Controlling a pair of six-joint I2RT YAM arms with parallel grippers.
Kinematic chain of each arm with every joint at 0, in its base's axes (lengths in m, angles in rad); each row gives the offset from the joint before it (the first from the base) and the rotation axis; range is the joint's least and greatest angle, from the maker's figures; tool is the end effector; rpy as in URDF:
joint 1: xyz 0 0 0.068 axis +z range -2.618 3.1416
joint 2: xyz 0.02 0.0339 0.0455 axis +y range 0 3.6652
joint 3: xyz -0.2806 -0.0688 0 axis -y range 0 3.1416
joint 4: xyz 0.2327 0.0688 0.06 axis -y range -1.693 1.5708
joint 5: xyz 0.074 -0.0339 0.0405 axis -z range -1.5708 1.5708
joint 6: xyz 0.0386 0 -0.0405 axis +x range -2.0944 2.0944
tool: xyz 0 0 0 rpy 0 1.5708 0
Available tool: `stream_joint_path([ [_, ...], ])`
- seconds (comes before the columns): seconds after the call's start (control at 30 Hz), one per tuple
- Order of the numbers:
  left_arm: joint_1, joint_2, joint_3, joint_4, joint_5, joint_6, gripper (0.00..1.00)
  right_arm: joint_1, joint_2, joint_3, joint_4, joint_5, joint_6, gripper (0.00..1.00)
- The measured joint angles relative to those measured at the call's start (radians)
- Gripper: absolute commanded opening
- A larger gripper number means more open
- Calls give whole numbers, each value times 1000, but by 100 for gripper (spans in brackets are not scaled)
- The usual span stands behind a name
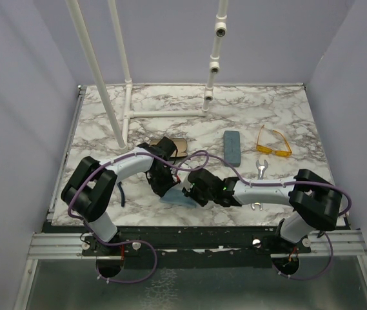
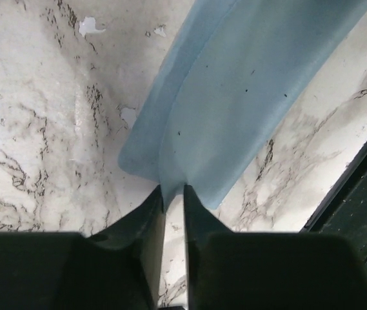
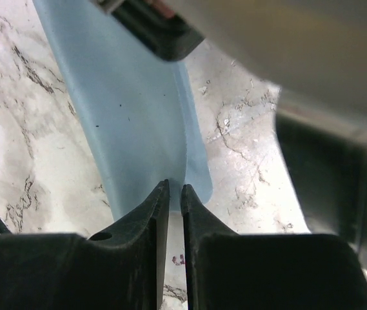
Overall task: Organize the sunglasses
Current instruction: Fold the glasses cleaning cloth at the center of the board.
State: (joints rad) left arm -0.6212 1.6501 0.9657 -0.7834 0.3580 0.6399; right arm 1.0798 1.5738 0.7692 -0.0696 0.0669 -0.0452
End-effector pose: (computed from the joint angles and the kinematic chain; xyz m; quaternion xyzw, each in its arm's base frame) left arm 0.2131 -0.1692 0.1830 0.5868 0.7883 -0.1773 0.0523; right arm 0.1426 0.2612 0.1817 -0.4913 0.8008 0.1414 0.3120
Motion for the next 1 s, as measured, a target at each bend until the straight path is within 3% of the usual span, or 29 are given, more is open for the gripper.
stream_joint_path([
  [0.1, 1, 0, 3, -5, -5, -6, 32, 0, 4, 6, -1, 3, 0, 20],
  [0.5, 34, -53, 20, -17, -40, 21, 51, -16, -61, 12, -27, 90, 17, 53],
  [0.53, 41, -76, 20, -22, -34, 38, 51, -21, -89, 7, -23, 83, 13, 57],
  [0.57, 52, -108, 19, -30, -15, 68, 52, -23, -122, -5, -12, 68, 6, 69],
  [0.6, 63, -137, 19, -37, 3, 93, 54, -26, -159, -25, 7, 44, -2, 74],
  [0.7, 106, -221, -3, -49, 98, 208, 60, -26, -261, -109, 87, -34, -18, 74],
  [0.83, 154, -302, -87, -92, 244, 451, 60, -3, -285, -211, 204, -90, -27, 66],
  [1.0, 172, -335, -208, -122, 336, 703, 51, 35, -271, -306, 327, -105, -47, 64],
])
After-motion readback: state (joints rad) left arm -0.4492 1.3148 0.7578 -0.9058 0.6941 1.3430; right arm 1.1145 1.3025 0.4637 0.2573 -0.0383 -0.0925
